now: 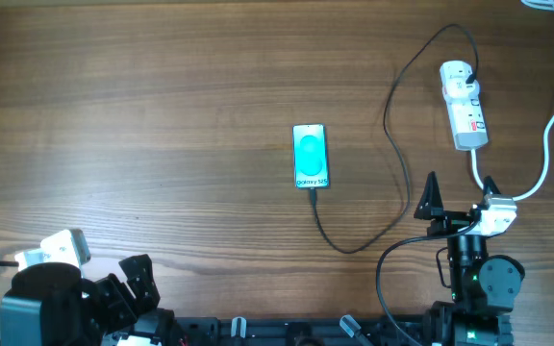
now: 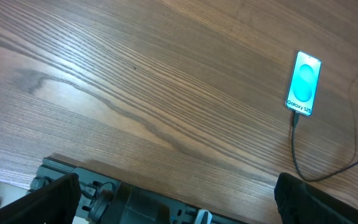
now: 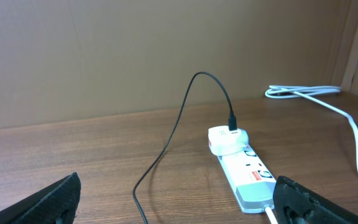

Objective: Plug charger to phone and switch on socket

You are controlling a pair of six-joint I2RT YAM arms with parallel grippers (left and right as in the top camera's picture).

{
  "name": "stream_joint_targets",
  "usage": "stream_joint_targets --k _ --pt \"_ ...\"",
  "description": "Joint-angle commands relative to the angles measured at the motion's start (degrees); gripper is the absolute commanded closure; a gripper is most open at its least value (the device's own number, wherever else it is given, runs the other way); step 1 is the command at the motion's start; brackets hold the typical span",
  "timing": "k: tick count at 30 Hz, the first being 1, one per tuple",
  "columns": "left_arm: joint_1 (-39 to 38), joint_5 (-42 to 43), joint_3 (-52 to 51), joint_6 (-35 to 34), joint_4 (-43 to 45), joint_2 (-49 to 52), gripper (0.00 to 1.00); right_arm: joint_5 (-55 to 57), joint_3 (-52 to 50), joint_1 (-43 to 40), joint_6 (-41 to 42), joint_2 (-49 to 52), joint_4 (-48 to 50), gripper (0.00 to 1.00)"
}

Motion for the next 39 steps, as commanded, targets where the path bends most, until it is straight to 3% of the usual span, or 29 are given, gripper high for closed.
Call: stream_joint_targets --k 1,6,10,16,21,24,27,31,35,39 --pt "-0.15 -0.57 -0.11 0.07 0.0 -0.24 0.0 -0.94 -0.07 -0.17 0.59 -0.68 0.13 0.0" --pt "-1.81 -0.52 -0.13 0.87 2.05 -0.81 0.0 -0.94 -0.07 -0.2 0.59 -0.68 0.13 0.0" --pt "3.5 0.52 -2.05 0.68 14.27 -5.73 0.0 -0.94 -0.07 -0.17 0.59 -0.68 0.13 0.0" --pt "12.15 3.85 -20.57 0.7 27.3 -22.08 0.0 -0.94 -0.07 -0.17 0.59 -0.68 0.13 0.0" --pt "13.4 4.85 -45.53 1.92 52.28 -34.58 0.0 -0.92 -0.07 -0.2 0.59 -0.68 0.13 0.01" --pt "11.91 6.69 -61.51 8.24 74.49 -35.45 0.0 -0.94 -0.07 -0.17 0.59 -0.68 0.13 0.0" --pt "10.16 6.73 -69.79 10.97 85.35 -35.45 0.0 -0.94 -0.07 -0.2 0.59 -0.68 0.15 0.0" --pt "9.94 6.84 -76.98 12.79 92.21 -35.45 0.0 -0.94 -0.07 -0.17 0.59 -0.68 0.13 0.0" --pt "9.84 7.08 -76.98 20.33 92.08 -35.45 0.0 -0.92 -0.07 -0.17 0.59 -0.68 0.15 0.01" --pt "9.84 7.21 -76.98 21.11 92.13 -35.45 0.0 -0.94 -0.07 -0.17 0.61 -0.68 0.13 0.01"
